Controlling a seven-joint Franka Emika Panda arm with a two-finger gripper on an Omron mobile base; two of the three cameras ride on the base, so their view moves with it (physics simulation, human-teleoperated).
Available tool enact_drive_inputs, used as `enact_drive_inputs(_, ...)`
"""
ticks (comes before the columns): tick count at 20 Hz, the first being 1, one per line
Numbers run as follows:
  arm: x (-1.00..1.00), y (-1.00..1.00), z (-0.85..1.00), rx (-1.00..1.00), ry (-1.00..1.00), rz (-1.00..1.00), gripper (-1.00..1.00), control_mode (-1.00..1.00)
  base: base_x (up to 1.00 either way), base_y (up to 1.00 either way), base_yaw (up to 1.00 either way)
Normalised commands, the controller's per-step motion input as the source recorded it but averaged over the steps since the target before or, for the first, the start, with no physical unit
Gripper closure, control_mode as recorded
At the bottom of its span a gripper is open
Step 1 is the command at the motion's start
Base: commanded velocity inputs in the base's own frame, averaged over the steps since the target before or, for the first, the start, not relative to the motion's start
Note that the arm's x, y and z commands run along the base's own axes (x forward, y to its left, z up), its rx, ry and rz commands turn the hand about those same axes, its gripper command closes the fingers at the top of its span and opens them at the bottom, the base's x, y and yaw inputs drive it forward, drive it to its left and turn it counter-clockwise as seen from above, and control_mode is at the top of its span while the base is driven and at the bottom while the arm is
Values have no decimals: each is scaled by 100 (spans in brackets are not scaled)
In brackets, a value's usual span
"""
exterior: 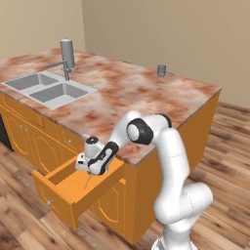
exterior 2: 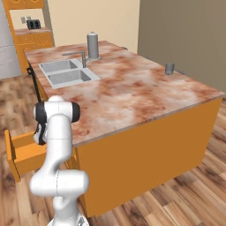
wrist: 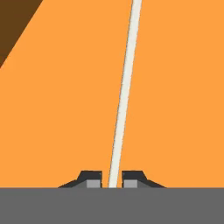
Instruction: Take a straw from the drawer in front and place it inside the glass cup on the dining counter.
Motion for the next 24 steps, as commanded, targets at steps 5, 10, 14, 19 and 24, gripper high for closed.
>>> enact_drive_inputs(5,0,0,41,0,0,0,100,-100,0,0,0)
enact_drive_inputs(10,0,0,41,0,0,0,100,-100,0,0,0)
enact_drive_inputs(14,-18,0,64,0,0,0,100,-100,0,0,0)
enact_drive_inputs(19,-34,0,81,0,0,0,100,-100,0,0,0)
enact_drive_inputs(24,-56,0,84,0,1,0,100,-100,0,0,0)
